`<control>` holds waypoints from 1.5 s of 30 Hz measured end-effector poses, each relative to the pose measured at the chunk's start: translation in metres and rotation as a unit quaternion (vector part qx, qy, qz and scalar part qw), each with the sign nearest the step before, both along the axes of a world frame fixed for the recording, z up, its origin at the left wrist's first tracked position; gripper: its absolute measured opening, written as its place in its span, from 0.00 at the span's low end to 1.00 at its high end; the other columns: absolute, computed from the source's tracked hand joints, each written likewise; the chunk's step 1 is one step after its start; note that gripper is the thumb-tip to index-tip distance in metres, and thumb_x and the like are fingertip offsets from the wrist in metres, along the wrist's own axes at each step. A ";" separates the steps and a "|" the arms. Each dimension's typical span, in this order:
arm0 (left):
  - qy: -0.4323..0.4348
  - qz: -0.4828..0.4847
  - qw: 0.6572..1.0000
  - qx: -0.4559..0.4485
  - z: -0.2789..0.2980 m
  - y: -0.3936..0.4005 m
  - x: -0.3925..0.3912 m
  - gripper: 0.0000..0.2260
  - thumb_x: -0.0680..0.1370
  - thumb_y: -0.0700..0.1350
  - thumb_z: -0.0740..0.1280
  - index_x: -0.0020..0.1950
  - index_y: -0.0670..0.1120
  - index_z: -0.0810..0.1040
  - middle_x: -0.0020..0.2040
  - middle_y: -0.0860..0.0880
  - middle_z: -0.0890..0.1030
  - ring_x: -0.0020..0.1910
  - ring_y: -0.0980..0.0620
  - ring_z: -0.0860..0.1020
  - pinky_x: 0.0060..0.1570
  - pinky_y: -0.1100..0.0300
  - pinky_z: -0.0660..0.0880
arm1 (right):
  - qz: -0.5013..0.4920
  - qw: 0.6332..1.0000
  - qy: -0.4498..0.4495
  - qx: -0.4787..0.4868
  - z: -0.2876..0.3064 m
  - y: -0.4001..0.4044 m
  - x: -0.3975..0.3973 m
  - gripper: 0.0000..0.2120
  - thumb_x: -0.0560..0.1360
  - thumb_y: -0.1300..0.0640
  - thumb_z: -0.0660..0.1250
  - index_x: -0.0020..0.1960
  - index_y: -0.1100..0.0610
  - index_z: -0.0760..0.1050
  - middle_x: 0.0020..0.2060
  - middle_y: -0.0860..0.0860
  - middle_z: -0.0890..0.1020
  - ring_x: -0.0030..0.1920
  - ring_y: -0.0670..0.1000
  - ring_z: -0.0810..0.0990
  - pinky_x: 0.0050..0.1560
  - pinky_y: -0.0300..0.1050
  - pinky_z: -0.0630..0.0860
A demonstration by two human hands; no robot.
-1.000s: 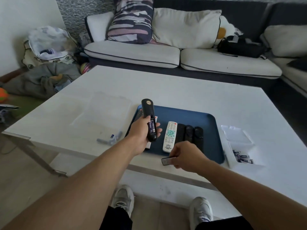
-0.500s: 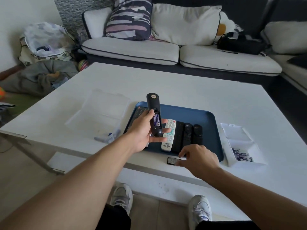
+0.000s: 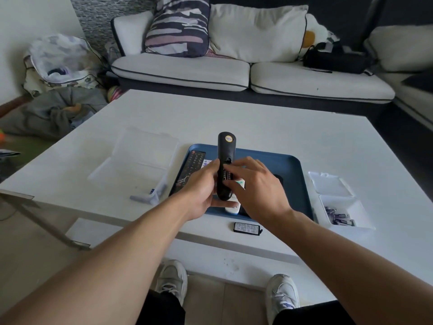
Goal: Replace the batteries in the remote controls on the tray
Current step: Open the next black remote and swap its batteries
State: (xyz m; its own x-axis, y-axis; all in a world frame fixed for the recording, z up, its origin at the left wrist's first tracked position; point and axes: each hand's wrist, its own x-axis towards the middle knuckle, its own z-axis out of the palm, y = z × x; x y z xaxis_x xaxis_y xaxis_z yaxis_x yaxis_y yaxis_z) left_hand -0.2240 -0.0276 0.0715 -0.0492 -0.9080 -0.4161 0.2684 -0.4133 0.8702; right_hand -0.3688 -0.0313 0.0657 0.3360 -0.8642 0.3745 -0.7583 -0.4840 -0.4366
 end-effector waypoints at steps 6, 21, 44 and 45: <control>-0.001 0.011 1.000 0.009 -0.001 0.002 0.002 0.20 0.85 0.56 0.56 0.56 0.46 0.84 0.39 0.48 0.85 0.38 0.50 0.82 0.43 0.43 0.83 | 0.019 0.999 0.024 0.028 0.004 -0.002 0.005 0.17 0.79 0.54 0.67 0.67 0.46 0.77 0.59 0.45 0.76 0.60 0.50 0.74 0.48 0.53 0.78; -0.040 -0.012 0.999 -0.030 -0.003 0.010 0.001 0.14 0.86 0.54 0.57 0.60 0.53 0.80 0.46 0.52 0.86 0.46 0.47 0.86 0.49 0.36 0.82 | -0.018 0.983 -0.092 0.160 0.013 -0.014 0.005 0.08 0.76 0.52 0.73 0.52 0.51 0.78 0.44 0.43 0.81 0.44 0.40 0.78 0.40 0.26 0.70; -0.011 0.030 0.999 0.004 0.005 0.005 0.008 0.19 0.85 0.55 0.58 0.51 0.44 0.83 0.42 0.45 0.85 0.42 0.48 0.84 0.45 0.49 0.83 | 0.004 0.981 -0.051 0.188 0.024 -0.001 0.011 0.07 0.76 0.51 0.70 0.49 0.40 0.84 0.29 0.40 0.77 0.33 0.43 0.75 0.35 0.40 0.72; -0.013 0.025 1.000 0.006 0.005 0.005 0.009 0.19 0.85 0.55 0.58 0.51 0.45 0.83 0.42 0.46 0.86 0.42 0.49 0.85 0.44 0.50 0.83 | 0.008 0.984 -0.023 0.174 0.024 0.000 0.012 0.08 0.76 0.51 0.69 0.50 0.39 0.84 0.35 0.40 0.80 0.38 0.44 0.78 0.39 0.44 0.76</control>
